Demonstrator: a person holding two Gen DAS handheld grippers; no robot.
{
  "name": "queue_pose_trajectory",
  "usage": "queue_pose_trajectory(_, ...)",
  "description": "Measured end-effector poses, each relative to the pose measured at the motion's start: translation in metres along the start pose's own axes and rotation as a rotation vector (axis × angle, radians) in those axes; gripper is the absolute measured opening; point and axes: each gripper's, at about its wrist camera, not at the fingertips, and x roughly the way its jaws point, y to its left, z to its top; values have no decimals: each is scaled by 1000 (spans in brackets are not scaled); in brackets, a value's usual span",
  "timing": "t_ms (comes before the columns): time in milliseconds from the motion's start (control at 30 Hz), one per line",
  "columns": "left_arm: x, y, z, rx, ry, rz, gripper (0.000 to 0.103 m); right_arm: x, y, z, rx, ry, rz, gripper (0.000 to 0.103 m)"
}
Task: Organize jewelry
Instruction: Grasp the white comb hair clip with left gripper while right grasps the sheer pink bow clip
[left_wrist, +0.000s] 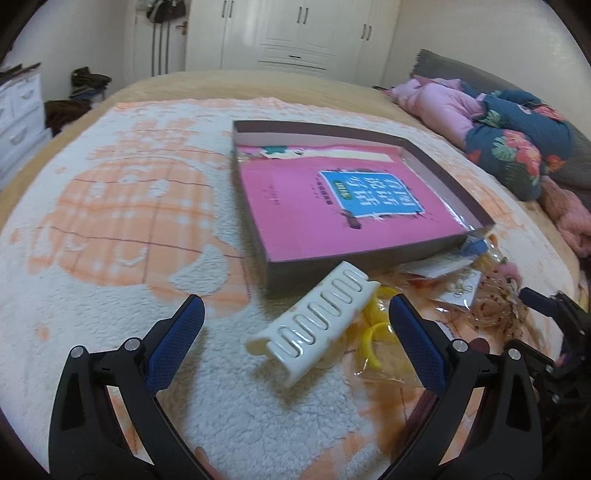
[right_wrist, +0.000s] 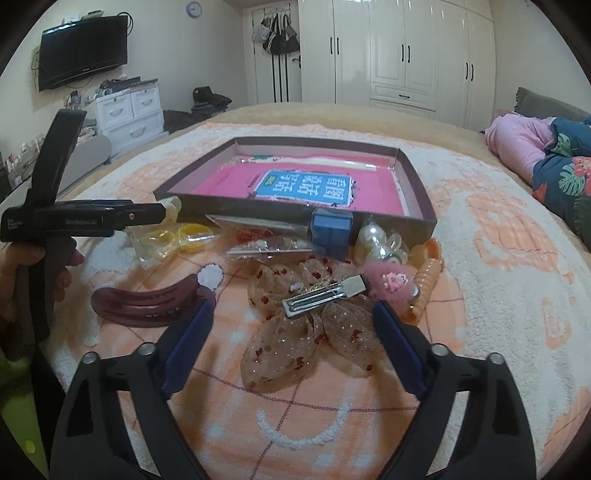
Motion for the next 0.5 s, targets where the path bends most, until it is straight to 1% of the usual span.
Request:
queue_pose_trajectory(67, 3, 2, 0, -4, 4, -37, 79, 4, 0, 0, -2, 9, -2, 76)
queue_pose_trajectory(133, 5, 4, 0, -11, 8, -58, 72, 7, 0, -1, -1, 19, -4, 72)
queue_pose_trajectory(167, 6, 5, 0, -17, 8, -73, 66, 9, -1, -2, 1, 27, -5, 66)
queue_pose_trajectory(200, 6, 7, -1, -26, 6, -104, 60, 10, 0, -2, -1, 30, -10, 61)
queue_pose_trajectory(233, 6, 7, -1, -29, 4, -127, 57, 11, 0, -3, -6, 32, -16, 51)
queue_pose_trajectory(267, 5, 7, -1, -27, 3, -134, 53, 11, 0, -3, -10, 33, -20, 46)
queue_pose_trajectory(300, 4, 5, -1, -21, -2, -136, 52, 10, 0, -4, -9, 30, -20, 43)
queue_pose_trajectory(367, 2, 2, -2, -7, -5, -129, 48, 8, -1, -5, -8, 25, -10, 33)
queue_pose_trajectory(433, 0, -1, -4, 0, -9, -131, 43, 3, -1, -7, -6, 20, -3, 30)
queue_pose_trajectory(467, -1, -1, -5, 2, -11, -134, 35, 0, -1, -7, -5, 15, 8, 28)
queue_pose_trajectory(500, -3, -2, -6, 3, -16, -135, 19, -2, 0, -7, -6, 13, 13, 27)
